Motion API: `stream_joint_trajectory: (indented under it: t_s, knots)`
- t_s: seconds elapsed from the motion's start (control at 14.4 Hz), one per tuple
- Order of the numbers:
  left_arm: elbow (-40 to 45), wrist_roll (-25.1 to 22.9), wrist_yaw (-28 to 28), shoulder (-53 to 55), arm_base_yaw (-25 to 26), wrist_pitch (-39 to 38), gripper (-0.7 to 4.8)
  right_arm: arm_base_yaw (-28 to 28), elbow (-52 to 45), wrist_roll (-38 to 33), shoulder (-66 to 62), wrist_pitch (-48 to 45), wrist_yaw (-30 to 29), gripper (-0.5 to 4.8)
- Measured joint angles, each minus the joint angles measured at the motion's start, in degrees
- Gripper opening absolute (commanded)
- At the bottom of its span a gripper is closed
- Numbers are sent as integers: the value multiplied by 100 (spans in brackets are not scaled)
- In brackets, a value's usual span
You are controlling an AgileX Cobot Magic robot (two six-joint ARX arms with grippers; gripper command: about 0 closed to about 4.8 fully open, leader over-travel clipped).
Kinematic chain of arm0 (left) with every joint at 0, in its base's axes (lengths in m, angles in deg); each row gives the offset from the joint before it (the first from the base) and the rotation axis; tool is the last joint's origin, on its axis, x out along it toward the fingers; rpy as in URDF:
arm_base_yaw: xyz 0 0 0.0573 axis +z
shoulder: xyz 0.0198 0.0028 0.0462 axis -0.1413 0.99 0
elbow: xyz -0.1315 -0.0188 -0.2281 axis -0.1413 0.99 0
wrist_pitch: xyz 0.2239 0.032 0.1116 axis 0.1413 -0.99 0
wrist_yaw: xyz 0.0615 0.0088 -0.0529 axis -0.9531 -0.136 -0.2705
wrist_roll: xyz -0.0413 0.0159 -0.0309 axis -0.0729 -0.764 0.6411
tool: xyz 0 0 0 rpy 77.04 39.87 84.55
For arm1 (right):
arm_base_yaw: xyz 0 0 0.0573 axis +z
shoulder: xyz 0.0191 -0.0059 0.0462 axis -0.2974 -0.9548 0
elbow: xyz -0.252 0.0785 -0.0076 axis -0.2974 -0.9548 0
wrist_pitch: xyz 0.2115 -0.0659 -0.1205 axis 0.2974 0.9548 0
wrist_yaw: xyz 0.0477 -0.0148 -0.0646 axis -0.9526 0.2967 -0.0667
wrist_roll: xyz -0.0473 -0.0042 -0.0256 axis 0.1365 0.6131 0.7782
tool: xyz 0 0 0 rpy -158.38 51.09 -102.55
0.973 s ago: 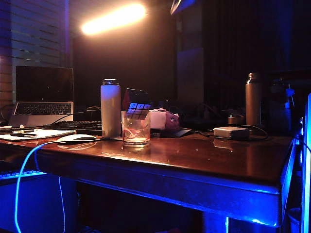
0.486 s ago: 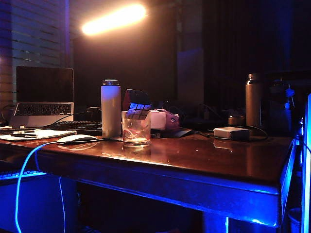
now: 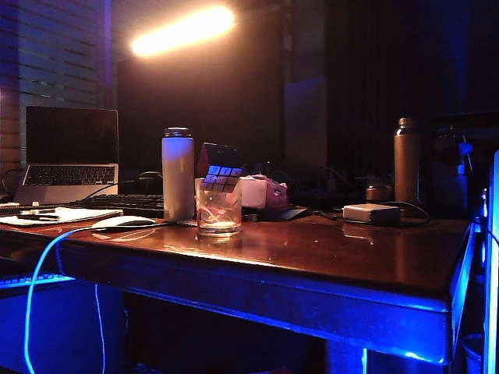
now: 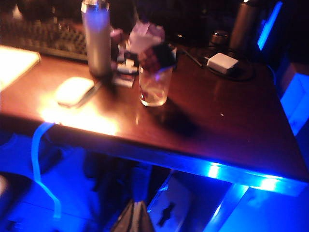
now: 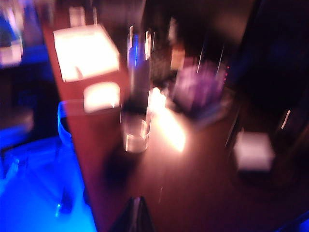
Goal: Stack the Rubik's Cube on top of the glass cup.
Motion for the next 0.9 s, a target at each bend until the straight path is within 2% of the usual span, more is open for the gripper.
stream_joint_trajectory:
  t_s: [0.21,0.28,0.35,0.56,0.9]
  knots:
    - [1029,173,-2,-780,2,750,-4,0,-2688,-146,1552,-1832,-42,0]
    - [1099,175,-7,-767,0,920,-4,-2,-3539,-149,2105,-2702,-52,-1]
    - [1121,181,-2,-767,0,1078,-4,-2,-4291,-149,2656,-3126,-44,-1]
    - [1471,190,-92,-767,0,1617,-4,-2,-5761,-332,4087,-3257,-39,-1]
    - [2321,284,-155,-767,0,2229,-4,-2,-7097,-599,5386,-3270,127,-1]
